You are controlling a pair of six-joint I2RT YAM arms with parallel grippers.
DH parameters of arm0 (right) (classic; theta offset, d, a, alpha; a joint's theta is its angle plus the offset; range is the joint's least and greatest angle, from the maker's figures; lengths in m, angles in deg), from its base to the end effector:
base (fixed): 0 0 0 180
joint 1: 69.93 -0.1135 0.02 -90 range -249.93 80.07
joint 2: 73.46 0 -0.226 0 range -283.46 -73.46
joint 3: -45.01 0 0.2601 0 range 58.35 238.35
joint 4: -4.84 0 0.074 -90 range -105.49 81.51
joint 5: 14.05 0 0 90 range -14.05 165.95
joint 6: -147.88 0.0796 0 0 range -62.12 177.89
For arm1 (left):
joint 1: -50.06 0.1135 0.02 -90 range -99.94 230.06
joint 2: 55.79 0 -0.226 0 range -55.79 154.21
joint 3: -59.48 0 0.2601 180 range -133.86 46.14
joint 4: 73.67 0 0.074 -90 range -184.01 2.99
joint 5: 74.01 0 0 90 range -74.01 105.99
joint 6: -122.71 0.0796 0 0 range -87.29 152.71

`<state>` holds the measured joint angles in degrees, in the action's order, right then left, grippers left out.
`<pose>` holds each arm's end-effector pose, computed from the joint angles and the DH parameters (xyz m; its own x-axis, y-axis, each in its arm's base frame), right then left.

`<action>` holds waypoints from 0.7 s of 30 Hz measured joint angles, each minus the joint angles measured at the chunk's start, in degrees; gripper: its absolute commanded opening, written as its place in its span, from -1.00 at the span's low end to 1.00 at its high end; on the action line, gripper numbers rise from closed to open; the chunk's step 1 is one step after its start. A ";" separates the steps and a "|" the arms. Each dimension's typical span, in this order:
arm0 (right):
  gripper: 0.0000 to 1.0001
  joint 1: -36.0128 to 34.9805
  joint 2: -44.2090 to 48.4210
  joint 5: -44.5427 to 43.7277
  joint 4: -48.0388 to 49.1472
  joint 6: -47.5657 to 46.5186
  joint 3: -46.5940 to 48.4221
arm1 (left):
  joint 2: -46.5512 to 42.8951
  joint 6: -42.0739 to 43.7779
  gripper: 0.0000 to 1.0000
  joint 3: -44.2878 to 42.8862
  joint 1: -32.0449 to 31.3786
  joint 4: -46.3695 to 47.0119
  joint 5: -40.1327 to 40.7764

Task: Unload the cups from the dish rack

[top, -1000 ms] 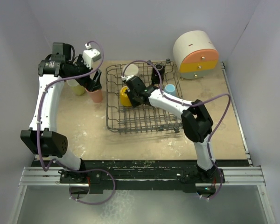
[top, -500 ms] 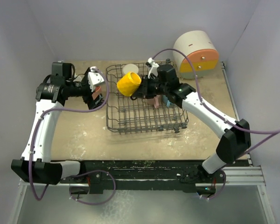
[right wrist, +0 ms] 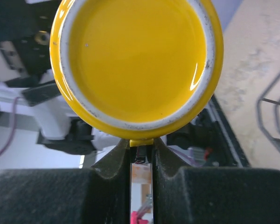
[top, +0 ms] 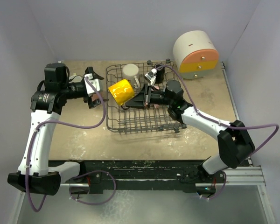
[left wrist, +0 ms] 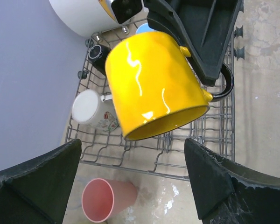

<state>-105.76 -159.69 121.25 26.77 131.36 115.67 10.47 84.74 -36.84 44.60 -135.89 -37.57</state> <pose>0.2789 0.2712 0.2836 -0.9183 0.1687 -0.3581 -0.3660 -0.0176 0.9304 0.2495 -0.0882 0.3861 0.2530 0.4462 -0.8584 0.8696 0.2840 0.4039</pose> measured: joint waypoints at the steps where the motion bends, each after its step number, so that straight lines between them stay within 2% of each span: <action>1: -1.00 0.00 -0.33 0.57 3.23 2.60 -0.48 | 0.02 1.05 0.85 -0.07 0.00 -0.39 -0.04; 7: -1.00 -0.76 -1.90 1.07 18.23 13.66 -0.66 | -0.26 4.15 0.73 -0.48 -0.35 -2.58 -0.13; 16: -1.00 -4.63 -5.27 0.48 29.81 22.84 -0.66 | -2.54 -6.10 0.55 -0.76 -0.37 6.45 -1.95; 18: -1.00 -5.01 -5.49 0.44 30.58 23.98 -0.68 | -2.56 -7.56 0.45 -0.94 -0.39 7.61 -2.49; 21: -1.00 -5.51 -5.53 -0.22 32.35 25.57 -0.66 | -2.56 -8.98 0.19 -0.96 -0.48 8.20 -2.86</action>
<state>-111.27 -165.22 121.03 59.12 156.93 115.02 7.91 75.76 -37.80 44.12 -127.70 -40.44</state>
